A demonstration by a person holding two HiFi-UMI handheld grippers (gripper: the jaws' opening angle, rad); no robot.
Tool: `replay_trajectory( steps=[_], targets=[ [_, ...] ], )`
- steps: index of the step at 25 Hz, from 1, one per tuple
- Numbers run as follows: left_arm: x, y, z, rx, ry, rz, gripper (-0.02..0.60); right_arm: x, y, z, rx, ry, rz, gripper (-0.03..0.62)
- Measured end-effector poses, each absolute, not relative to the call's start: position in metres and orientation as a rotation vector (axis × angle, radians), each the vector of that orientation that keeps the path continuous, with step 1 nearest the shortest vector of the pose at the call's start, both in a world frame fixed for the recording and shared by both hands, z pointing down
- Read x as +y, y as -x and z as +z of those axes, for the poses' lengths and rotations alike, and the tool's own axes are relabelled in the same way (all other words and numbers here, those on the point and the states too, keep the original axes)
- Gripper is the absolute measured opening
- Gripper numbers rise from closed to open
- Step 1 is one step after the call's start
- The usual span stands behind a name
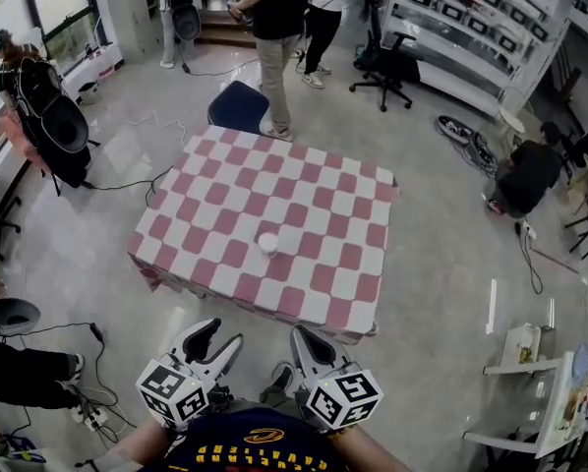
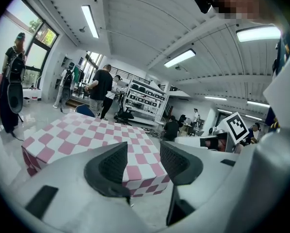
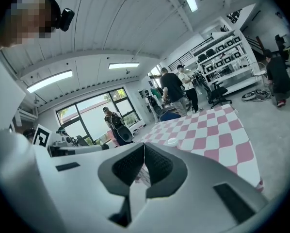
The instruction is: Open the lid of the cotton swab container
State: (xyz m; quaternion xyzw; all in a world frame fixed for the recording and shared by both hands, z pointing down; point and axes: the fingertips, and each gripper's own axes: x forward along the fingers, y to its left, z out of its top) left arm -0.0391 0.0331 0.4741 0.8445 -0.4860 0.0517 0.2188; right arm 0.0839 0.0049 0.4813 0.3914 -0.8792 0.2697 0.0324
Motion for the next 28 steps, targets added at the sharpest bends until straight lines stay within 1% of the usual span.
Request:
replay_trajectory(
  steps=[6, 13, 20, 28],
  targets=[
    [0.004, 0.031, 0.486, -1.363, -2.299, 0.135, 0.215, -0.016, -0.101, 0.484, -2.712, -1.201, 0.851, 0.011],
    [-0.024, 0.033, 0.502, -1.386, -2.303, 0.213, 0.215, -0.033, -0.118, 0.486, -2.710, -1.230, 0.851, 0.011],
    [-0.059, 0.048, 0.518, -1.453, -2.380, 0.262, 0.216, -0.053, -0.115, 0.492, -2.685, -1.240, 0.845, 0.011],
    [-0.101, 0.049, 0.563, -1.358, -2.450, 0.416, 0.216, -0.079, -0.104, 0.497, -2.637, -1.302, 0.849, 0.011]
  ],
)
